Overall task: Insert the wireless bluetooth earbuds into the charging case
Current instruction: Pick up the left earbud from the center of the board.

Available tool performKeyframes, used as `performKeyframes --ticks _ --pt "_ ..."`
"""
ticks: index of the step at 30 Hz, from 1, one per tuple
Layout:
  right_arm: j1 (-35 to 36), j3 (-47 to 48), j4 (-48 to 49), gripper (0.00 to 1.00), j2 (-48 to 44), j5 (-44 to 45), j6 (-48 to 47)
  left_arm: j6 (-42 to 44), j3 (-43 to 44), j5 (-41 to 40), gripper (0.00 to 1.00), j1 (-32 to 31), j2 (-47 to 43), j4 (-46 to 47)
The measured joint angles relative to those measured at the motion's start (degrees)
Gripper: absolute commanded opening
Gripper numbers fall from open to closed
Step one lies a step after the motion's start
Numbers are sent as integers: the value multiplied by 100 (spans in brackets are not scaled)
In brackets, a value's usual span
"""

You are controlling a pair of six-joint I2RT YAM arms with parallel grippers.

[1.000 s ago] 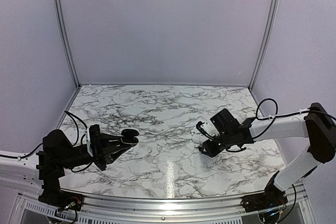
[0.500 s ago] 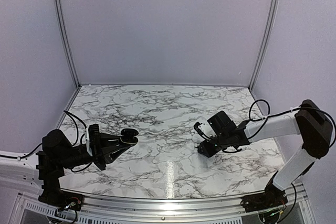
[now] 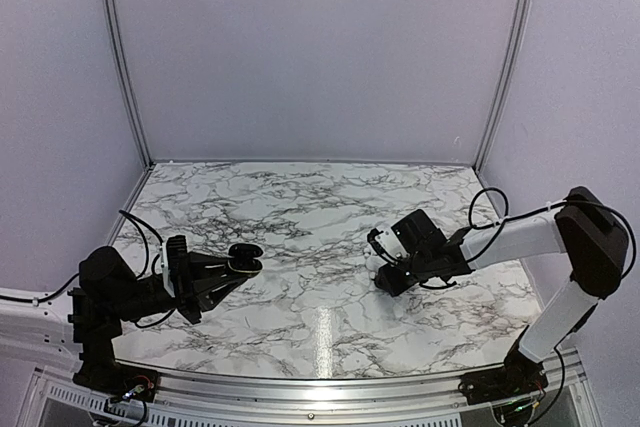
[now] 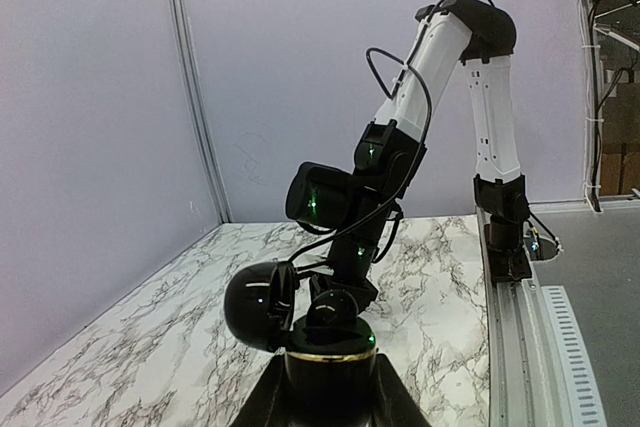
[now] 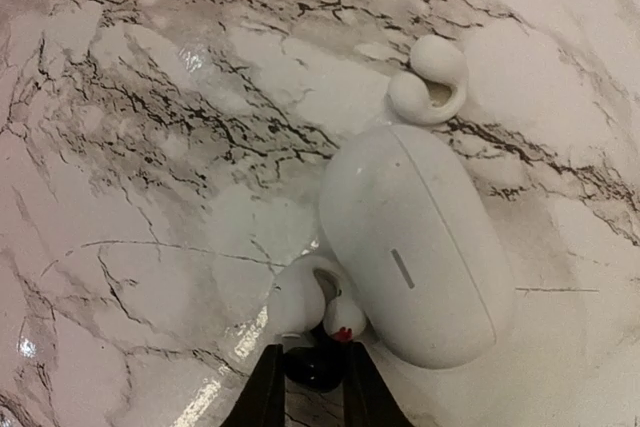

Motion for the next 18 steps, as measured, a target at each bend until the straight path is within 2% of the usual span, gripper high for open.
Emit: performKeyframes --ticks 6,18 --pt "0 -7 -114 15 -70 2 -11 0 0 0 0 0 2 4" --pt "315 -31 -1001 12 -942 0 -144 -11 0 2 0 7 68 37"
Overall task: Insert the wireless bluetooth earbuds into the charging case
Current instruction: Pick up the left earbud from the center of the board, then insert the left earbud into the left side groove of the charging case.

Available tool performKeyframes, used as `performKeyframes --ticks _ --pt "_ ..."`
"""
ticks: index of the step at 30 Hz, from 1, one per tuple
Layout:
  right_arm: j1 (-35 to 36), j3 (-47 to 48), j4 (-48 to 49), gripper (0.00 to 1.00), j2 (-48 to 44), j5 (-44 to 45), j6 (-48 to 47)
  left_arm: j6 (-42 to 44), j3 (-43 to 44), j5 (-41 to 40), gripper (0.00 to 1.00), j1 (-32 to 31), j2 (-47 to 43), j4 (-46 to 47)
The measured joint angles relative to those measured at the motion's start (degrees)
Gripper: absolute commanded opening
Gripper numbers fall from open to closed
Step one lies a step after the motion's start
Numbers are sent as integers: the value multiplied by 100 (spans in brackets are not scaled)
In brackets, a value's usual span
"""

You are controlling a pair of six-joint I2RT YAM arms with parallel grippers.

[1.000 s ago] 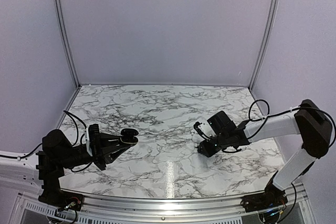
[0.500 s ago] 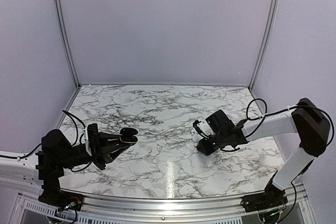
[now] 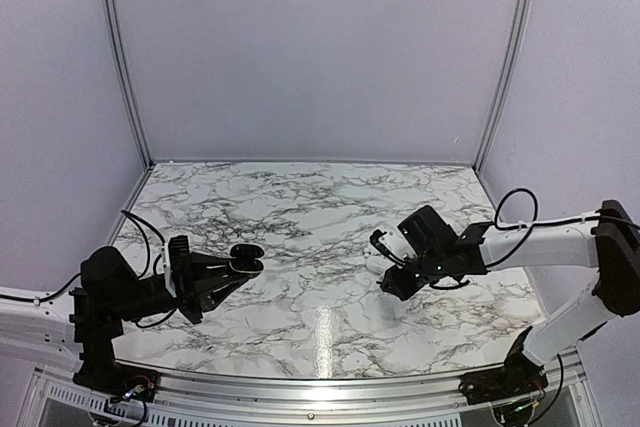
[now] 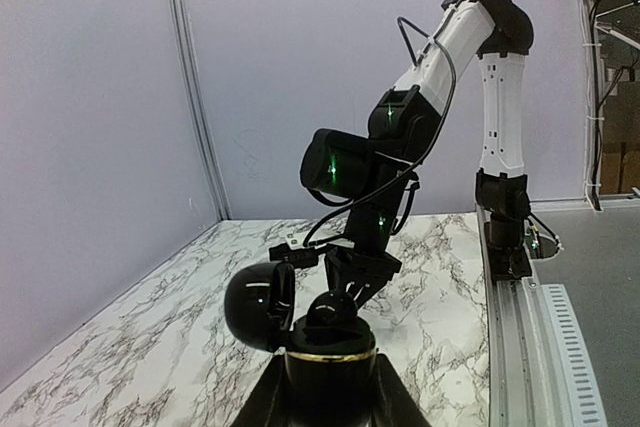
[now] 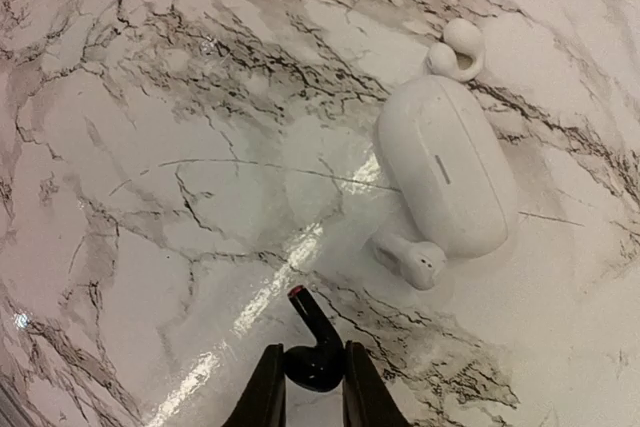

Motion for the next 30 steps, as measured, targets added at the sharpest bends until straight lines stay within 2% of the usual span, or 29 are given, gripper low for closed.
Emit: performKeyframes --ticks 7,14,30 --pt "267 518 -623 11 -70 289 -240 -35 0 0 0 26 92 22" --pt "592 955 -837 11 -323 417 -527 -138 0 4 0 72 186 37" --pt "920 2809 -1408 11 -319 643 -1484 -466 -264 363 0 459 2 39"
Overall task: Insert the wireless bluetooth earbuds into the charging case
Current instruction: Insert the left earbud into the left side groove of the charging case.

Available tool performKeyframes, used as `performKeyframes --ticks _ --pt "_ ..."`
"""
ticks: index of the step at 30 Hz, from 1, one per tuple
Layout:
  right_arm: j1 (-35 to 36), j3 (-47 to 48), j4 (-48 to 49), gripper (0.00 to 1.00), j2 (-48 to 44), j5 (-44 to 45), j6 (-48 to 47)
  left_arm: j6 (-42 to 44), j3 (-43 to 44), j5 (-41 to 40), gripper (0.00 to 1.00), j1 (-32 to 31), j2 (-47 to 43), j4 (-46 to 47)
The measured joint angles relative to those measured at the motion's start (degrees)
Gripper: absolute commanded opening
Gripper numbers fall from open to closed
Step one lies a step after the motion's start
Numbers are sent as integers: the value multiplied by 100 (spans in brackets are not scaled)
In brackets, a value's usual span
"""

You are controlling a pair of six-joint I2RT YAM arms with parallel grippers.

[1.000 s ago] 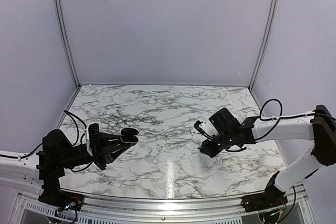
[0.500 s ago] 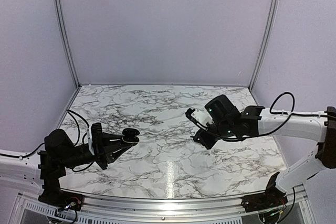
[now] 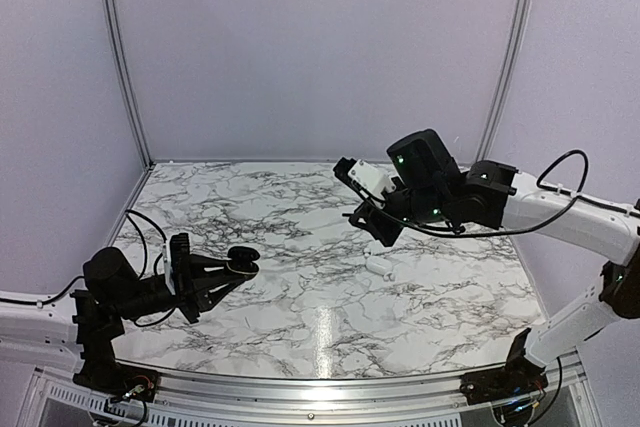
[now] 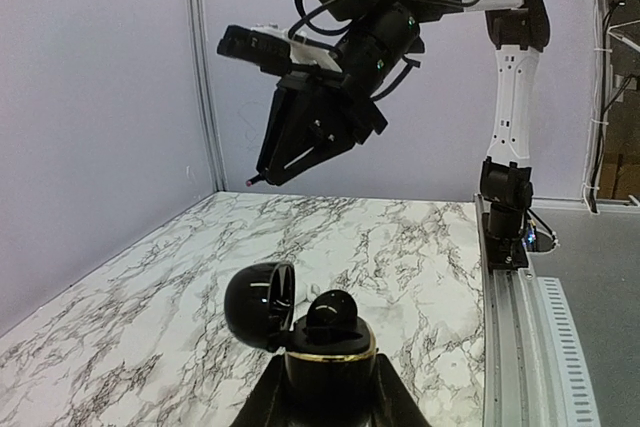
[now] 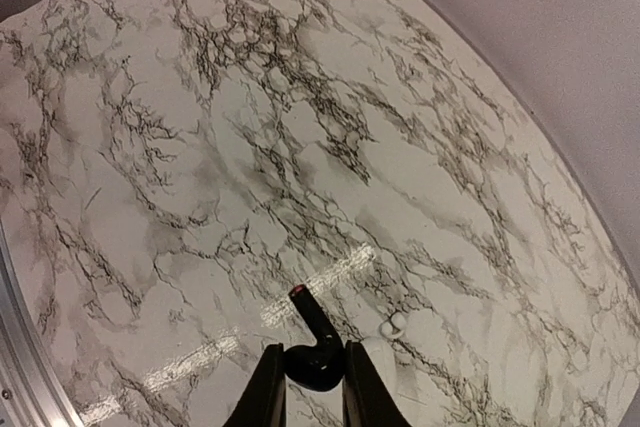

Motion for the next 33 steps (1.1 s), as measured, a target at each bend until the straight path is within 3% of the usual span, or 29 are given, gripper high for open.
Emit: performKeyframes --ticks 11,18,25,33 --pt "1185 1110 -332 10 170 560 -713 -232 -168 1071 0 149 273 538" --pt "2435 1488 -487 10 223 1207 -1250 -280 -63 1856 0 160 831 734" --pt "3292 2105 -841 10 793 1867 -1663 -378 203 2109 0 160 1078 868" --pt "3724 2258 -1447 10 1429 2516 -1821 -588 273 2218 0 160 1298 898"
